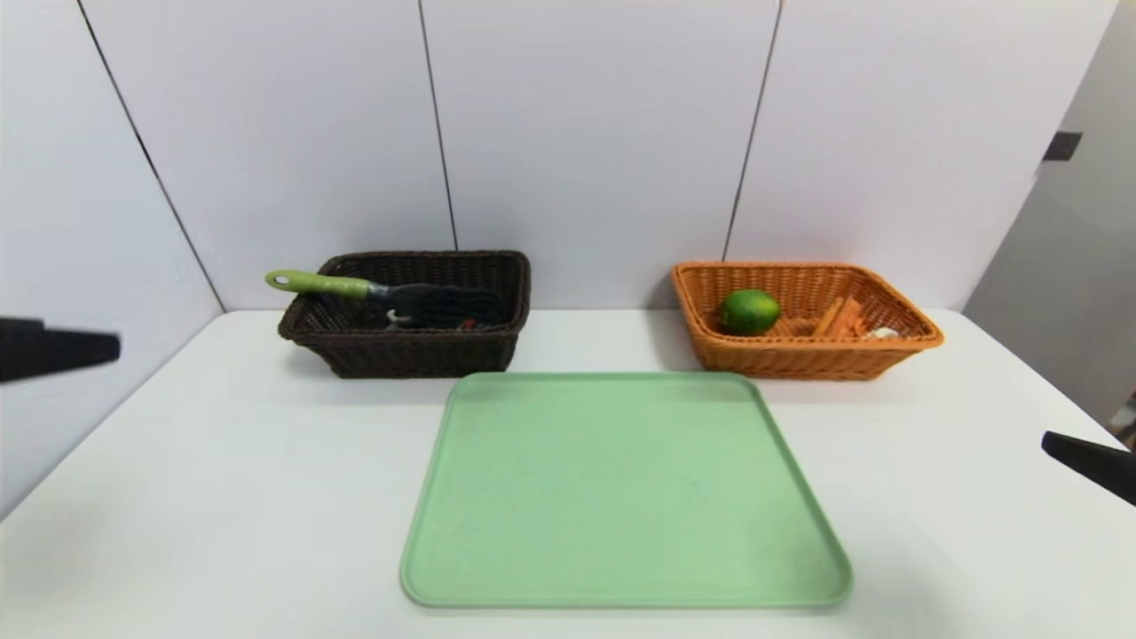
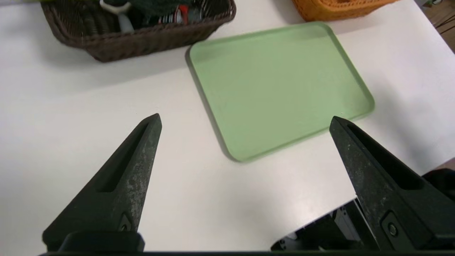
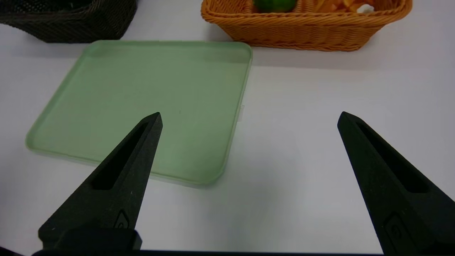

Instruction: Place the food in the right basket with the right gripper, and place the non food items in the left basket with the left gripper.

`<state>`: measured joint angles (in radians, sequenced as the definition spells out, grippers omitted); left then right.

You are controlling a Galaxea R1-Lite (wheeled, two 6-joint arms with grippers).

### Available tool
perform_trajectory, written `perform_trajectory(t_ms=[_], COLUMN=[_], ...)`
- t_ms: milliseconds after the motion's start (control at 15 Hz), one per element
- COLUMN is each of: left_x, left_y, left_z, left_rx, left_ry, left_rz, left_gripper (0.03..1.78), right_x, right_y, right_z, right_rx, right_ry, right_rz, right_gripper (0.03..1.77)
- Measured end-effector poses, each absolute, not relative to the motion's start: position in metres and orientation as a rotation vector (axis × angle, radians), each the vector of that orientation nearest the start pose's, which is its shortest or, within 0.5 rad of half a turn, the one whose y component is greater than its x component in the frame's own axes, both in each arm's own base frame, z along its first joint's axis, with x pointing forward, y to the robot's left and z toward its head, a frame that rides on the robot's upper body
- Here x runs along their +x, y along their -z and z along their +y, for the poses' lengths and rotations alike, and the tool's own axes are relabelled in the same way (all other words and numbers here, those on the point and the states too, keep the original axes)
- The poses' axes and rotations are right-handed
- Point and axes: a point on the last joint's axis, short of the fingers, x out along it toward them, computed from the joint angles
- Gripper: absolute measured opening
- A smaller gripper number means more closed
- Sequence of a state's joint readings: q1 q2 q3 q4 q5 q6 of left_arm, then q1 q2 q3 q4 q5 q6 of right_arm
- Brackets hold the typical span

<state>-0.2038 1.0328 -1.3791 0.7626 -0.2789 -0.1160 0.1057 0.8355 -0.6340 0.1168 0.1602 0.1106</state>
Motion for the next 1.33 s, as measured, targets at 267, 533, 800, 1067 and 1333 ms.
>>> perform_trajectory(t_ms=[267,533,800,1067,1333], left_x=[0.014,-0.038,-0.065,-0.069,-0.072], left_y=[-0.288,-0.238,-0.203,-0.190,-0.194], left_z=[-0.007,0.001,0.003,0.002,0.001], left_rx=[-0.069,0.017,-0.120,-0.186,-0.202], left_ry=[0.325,0.186,0.133,0.124,0.186], left_rz=[0.454,0.420,0.392,0.386,0.360], left_gripper=[1.68,1.69,1.69,1.69,1.69], right_x=[0.078,0.054,0.020,-0.004,-0.007], right_y=[-0.224,-0.208,-0.188,-0.157,-0.156], right_z=[0.008,0.000,-0.002,-0.002,0.001], right_rx=[0.090,0.095,0.087,0.051,0.074], right_ry=[-0.120,-0.006,0.088,0.181,0.006], right_rz=[0.331,0.296,0.204,0.109,0.087], right_gripper=[1.70,1.70,1.70,1.70,1.70])
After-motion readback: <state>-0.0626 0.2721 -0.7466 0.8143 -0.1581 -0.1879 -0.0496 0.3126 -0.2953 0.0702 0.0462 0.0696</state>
